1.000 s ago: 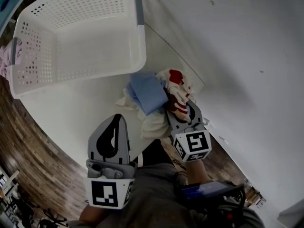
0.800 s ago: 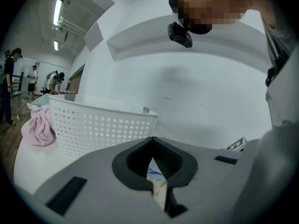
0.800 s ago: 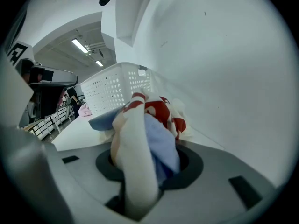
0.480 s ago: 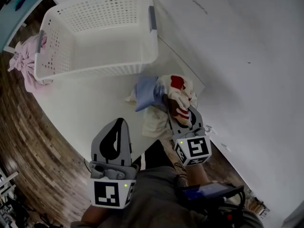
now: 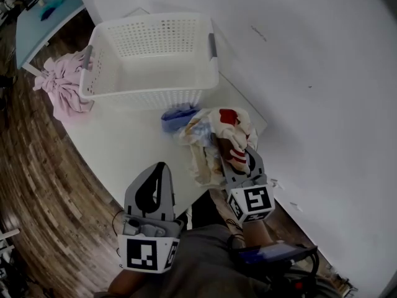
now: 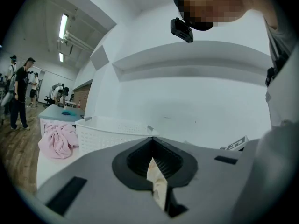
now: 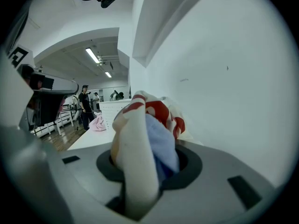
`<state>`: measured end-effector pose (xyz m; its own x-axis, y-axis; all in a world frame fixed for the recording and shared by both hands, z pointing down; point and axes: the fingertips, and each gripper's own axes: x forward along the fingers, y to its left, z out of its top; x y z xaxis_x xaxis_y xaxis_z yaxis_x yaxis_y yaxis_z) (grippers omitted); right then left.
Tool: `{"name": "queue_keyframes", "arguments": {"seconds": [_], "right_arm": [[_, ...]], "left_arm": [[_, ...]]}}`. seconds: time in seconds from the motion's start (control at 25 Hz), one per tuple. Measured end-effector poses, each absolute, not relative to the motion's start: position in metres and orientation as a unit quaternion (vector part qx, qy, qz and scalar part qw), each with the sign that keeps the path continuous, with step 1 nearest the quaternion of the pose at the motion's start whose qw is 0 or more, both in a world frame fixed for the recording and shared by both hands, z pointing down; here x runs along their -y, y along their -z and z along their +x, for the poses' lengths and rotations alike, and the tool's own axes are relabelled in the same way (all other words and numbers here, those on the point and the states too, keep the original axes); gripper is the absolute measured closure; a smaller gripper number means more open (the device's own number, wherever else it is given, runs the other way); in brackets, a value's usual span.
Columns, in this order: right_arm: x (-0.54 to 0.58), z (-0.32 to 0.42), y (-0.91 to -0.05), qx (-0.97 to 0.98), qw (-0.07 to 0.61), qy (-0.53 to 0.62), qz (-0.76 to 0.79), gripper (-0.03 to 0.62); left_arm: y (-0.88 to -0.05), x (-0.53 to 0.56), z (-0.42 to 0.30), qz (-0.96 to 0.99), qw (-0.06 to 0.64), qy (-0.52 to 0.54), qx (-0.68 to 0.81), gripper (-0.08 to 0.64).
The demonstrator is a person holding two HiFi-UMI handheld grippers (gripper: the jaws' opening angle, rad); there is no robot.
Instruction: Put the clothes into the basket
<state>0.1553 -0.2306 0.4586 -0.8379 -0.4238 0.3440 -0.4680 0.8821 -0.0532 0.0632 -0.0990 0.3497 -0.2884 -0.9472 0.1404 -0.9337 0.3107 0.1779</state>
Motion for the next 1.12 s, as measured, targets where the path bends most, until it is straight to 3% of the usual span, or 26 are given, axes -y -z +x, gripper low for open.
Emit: {"name": "queue_keyframes", "arguments": {"seconds": [1.12], "right_arm": [[0.169, 0.122, -0.298, 0.976, 0.048, 0.029, 0.211, 0.44]], "left_arm": [[-0.262, 0.006, 0.051, 0.561, 0.01, 0.076, 0.824, 0.552]]}}
